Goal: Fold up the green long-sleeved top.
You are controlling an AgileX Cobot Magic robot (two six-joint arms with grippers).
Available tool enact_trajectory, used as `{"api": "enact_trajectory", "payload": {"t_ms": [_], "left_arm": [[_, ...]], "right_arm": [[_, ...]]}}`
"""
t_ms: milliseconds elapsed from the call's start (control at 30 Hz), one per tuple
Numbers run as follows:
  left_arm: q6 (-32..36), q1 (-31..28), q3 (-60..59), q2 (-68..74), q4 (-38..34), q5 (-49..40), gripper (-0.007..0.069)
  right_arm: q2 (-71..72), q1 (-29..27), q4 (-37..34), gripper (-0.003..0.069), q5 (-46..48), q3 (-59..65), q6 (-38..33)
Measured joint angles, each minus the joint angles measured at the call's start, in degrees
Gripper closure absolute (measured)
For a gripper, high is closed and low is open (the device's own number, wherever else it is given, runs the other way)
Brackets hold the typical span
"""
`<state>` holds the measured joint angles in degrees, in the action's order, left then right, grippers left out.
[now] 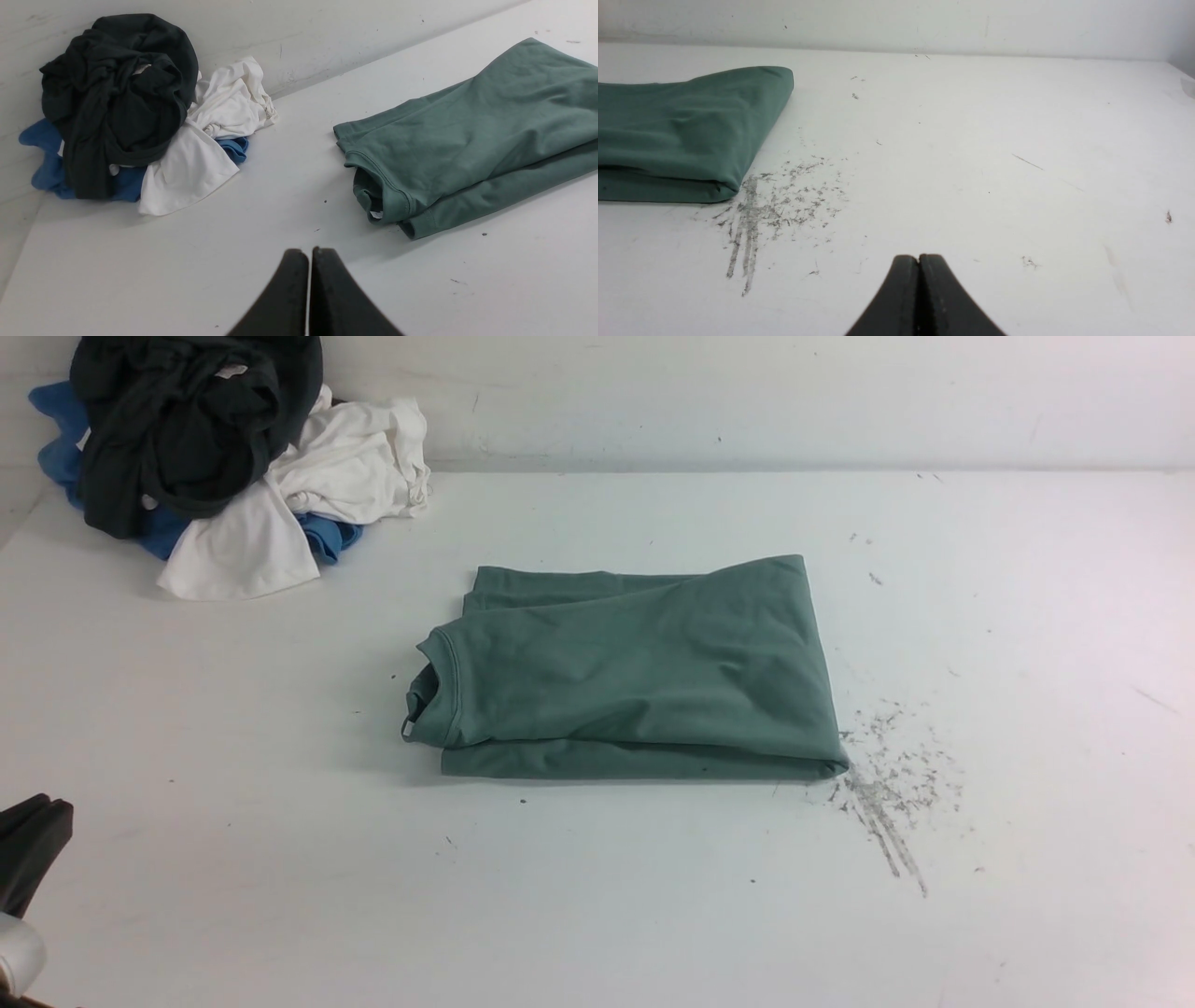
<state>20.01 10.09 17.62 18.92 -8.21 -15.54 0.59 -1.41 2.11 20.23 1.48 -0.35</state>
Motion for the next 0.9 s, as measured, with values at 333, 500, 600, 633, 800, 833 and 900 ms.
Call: {"api": "enact_trajectory", "payload": {"t_ms": [333, 500, 600, 633, 800, 833, 900], "left_arm": [[0.0, -1.18, -8.76, -6.04, 0.42, 4.49, 0.0631], [-6.31, -5.76, -18.32, -16.37, 0.47, 6.42, 0.0631], [-12.01, -8.88, -19.07, -19.3, 2.65, 2.34, 0.0631], [-12.9, -9.48, -19.07, -19.42, 3.24, 1.22, 0.0631], [-14.72, -9.78, -19.01, -19.53, 4.95, -4.95, 0.0631], [-13.89, -9.41, -18.97, -19.53, 4.95, -5.13, 0.0631], [-12.37, -8.44, -18.9, -19.53, 4.84, -5.31, 0.0631]], "right_arm": [[0.0, -0.05, -0.06, 0.0669, 0.07, -0.04, 0.0], [0.0, -0.1, -0.11, 0.0669, 0.07, -0.04, 0.0], [0.0, -0.1, -0.27, 0.0669, 0.1, -0.04, 0.0], [0.0, -0.1, -0.26, 0.0669, 0.15, -0.04, 0.0], [0.0, -0.1, -0.26, 0.0669, 0.24, -0.06, 0.0], [0.0, -0.1, -0.26, 0.0669, 0.24, -0.06, 0.0], [0.0, -0.1, -0.28, 0.0669, 0.28, -0.06, 0.0]]}}
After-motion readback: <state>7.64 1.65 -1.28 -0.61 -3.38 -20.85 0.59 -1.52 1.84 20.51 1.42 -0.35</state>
